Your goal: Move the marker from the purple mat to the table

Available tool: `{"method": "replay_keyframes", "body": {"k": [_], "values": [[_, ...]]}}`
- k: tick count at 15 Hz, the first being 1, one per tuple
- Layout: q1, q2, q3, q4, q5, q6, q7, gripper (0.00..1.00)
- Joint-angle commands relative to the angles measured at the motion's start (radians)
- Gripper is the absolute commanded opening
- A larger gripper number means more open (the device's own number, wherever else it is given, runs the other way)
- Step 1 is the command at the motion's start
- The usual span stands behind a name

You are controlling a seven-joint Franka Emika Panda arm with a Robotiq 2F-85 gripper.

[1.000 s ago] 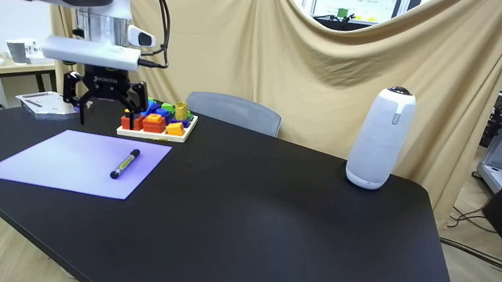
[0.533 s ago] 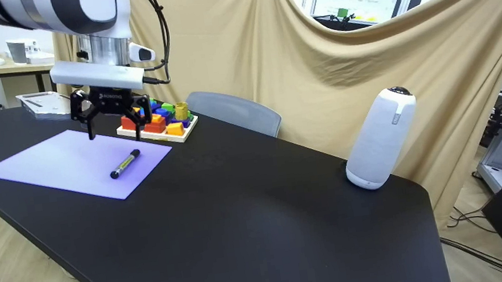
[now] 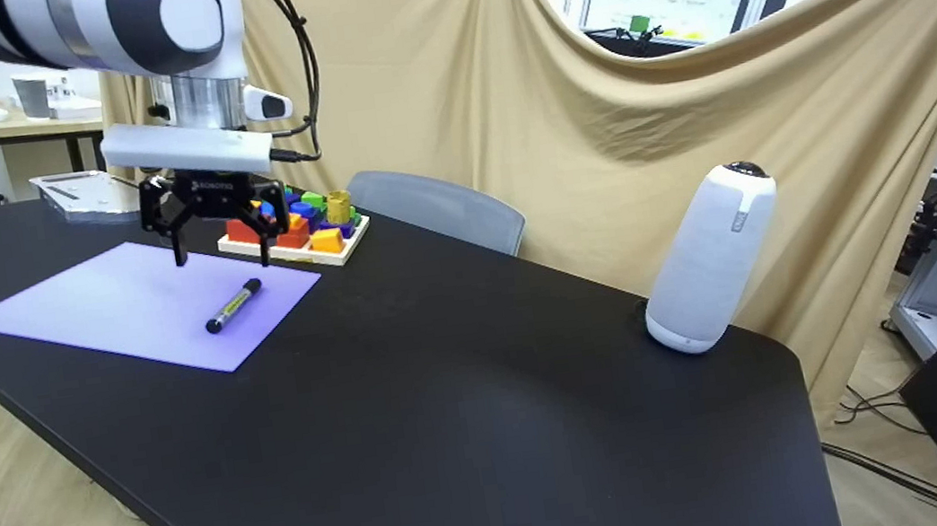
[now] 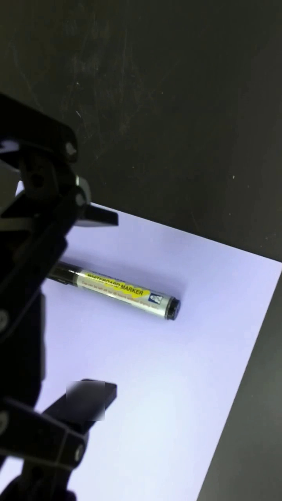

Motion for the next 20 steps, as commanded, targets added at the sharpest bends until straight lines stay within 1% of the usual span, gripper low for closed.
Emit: {"method": "replay_keyframes", "body": {"k": [1,4,7,8,9,10,11,16,19,20], "values": [[0.012,0.097,-0.018,0.054,-0.084,0.054,0.125,1.00],[0.029,0.160,-0.026,0.088,-0.099,0.077,0.179,1.00],[0.043,0.206,-0.027,0.121,-0.097,0.091,0.201,1.00],[0.047,0.216,-0.029,0.131,-0.098,0.090,0.206,0.75],[0.044,0.225,-0.023,0.140,-0.092,0.090,0.201,0.74],[0.044,0.232,-0.021,0.147,-0.089,0.091,0.200,0.68],[0.042,0.239,-0.018,0.154,-0.085,0.091,0.199,0.60],[0.033,0.251,-0.012,0.172,-0.076,0.096,0.193,0.27],[0.019,0.241,0.004,0.173,-0.064,0.092,0.181,0.05],[0.015,0.237,0.008,0.175,-0.060,0.088,0.179,0.01]]}}
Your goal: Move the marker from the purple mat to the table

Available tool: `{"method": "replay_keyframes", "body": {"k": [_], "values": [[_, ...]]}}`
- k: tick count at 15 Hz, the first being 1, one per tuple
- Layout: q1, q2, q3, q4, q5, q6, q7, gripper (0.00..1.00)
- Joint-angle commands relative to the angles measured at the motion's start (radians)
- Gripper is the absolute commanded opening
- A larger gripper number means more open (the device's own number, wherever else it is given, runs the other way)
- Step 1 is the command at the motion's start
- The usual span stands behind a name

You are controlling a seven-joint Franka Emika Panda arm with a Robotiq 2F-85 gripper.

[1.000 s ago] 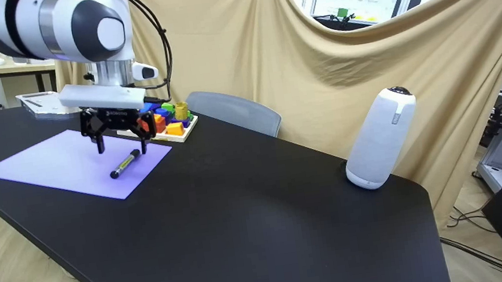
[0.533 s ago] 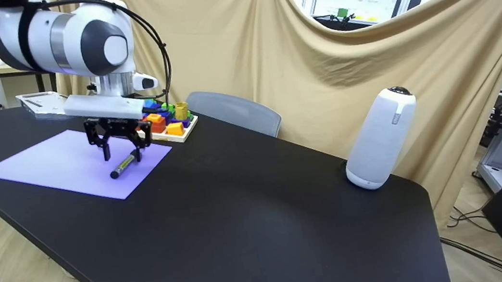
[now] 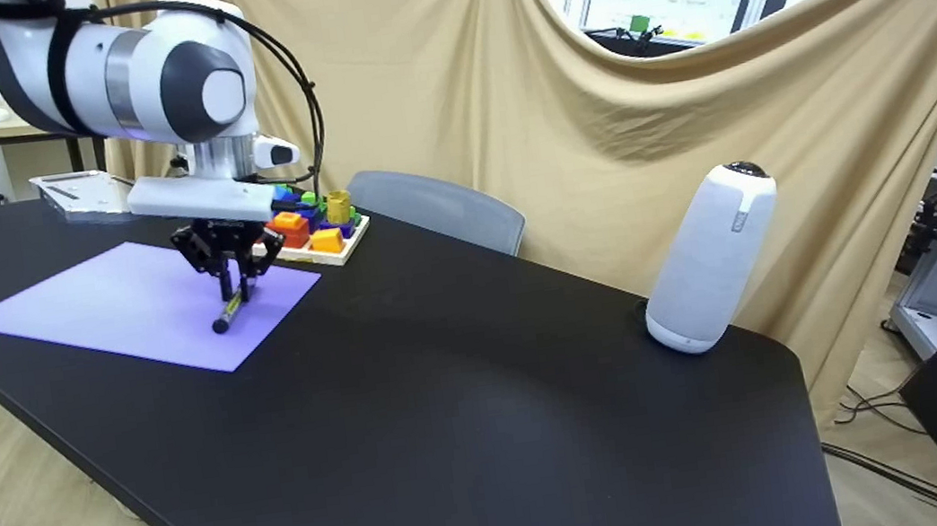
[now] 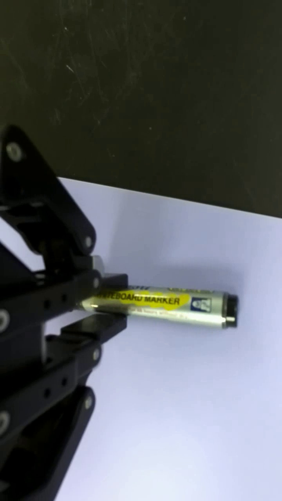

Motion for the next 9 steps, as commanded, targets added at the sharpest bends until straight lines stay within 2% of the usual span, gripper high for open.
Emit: {"method": "replay_keyframes", "body": {"k": [1,2,5,9], "values": [[-0.022,-0.007,0.023,0.016,0.015,-0.004,0.019,0.02],[-0.029,-0.012,0.026,0.022,0.025,-0.016,0.020,0.05],[-0.058,-0.029,0.042,0.045,0.073,-0.038,0.028,0.05],[-0.080,-0.054,0.009,0.087,0.139,-0.067,0.086,0.05]]}}
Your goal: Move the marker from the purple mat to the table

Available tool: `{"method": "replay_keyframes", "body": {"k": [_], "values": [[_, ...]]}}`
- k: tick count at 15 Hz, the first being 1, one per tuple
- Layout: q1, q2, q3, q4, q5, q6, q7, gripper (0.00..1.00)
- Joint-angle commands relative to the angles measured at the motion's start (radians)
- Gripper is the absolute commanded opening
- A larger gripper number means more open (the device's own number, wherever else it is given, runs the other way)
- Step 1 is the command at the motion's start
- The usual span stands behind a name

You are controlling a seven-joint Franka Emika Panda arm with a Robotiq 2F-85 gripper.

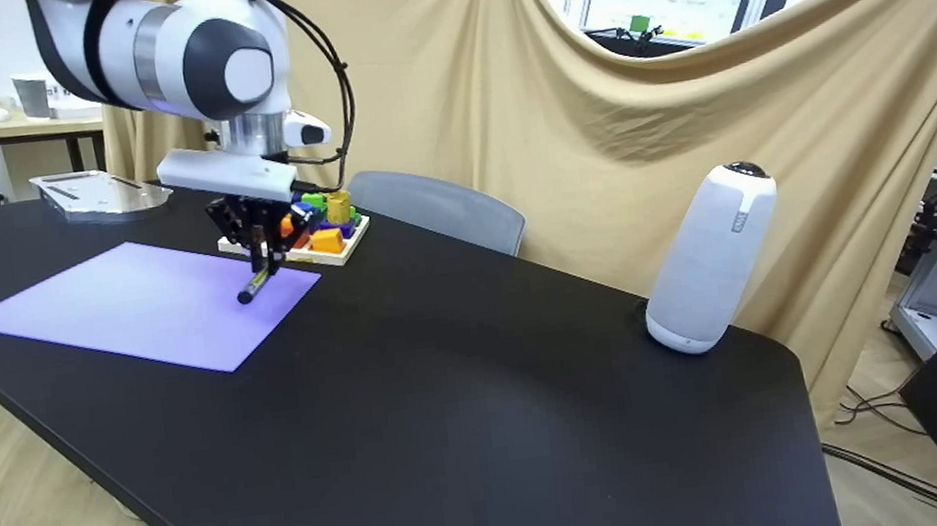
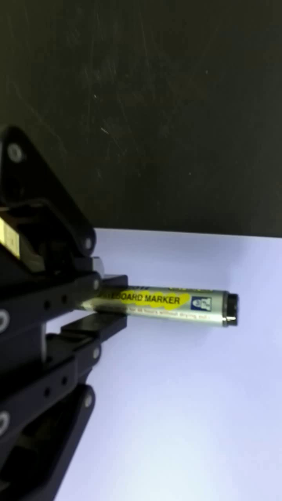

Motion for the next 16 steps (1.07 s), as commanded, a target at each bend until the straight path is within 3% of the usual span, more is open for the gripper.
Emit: {"method": "replay_keyframes", "body": {"k": [1,7,16], "values": [[-0.024,-0.036,-0.027,0.038,0.032,-0.045,0.089,0.05],[-0.020,0.011,-0.137,0.130,0.016,-0.064,0.214,0.05],[-0.013,0.132,-0.156,0.246,0.030,-0.089,0.289,0.05]]}}
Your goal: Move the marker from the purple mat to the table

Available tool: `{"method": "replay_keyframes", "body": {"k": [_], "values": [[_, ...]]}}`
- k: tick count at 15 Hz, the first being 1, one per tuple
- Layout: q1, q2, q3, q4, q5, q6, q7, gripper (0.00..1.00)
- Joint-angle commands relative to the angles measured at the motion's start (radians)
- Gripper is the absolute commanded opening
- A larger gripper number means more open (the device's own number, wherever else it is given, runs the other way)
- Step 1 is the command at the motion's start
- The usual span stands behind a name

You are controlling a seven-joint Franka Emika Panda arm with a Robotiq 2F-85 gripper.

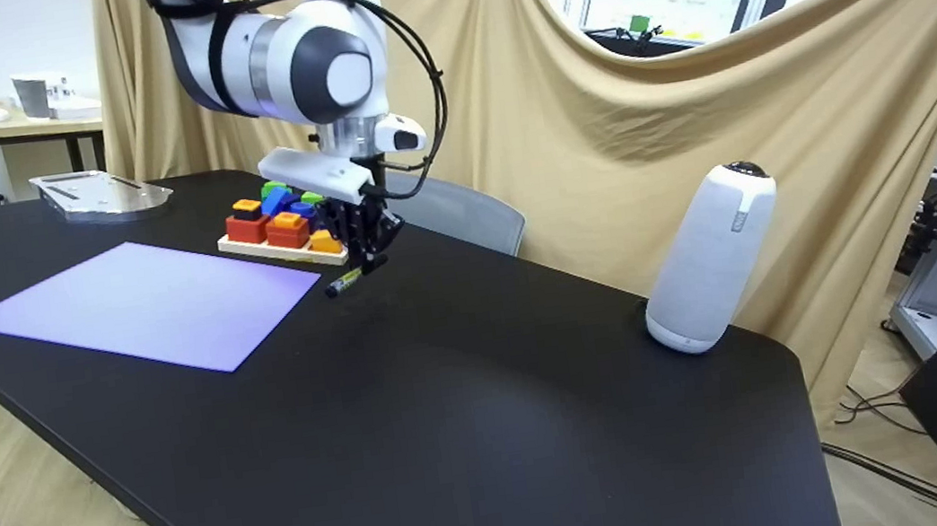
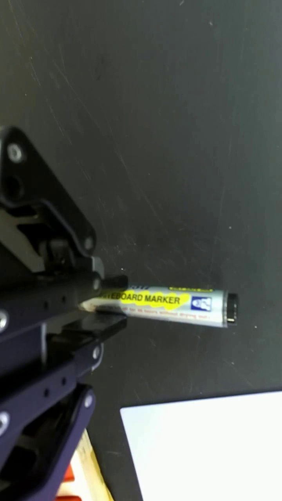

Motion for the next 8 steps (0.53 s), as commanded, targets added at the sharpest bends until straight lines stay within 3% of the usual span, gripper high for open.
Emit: {"method": "replay_keyframes", "body": {"k": [1,2,3,8], "values": [[0.013,0.051,-0.010,0.065,0.002,-0.027,0.053,0.05],[0.008,0.061,-0.005,0.072,0.007,-0.031,0.050,0.05],[0.005,0.069,-0.001,0.080,0.011,-0.035,0.048,0.38],[-0.002,0.080,0.004,0.094,0.028,-0.070,0.047,0.72]]}}
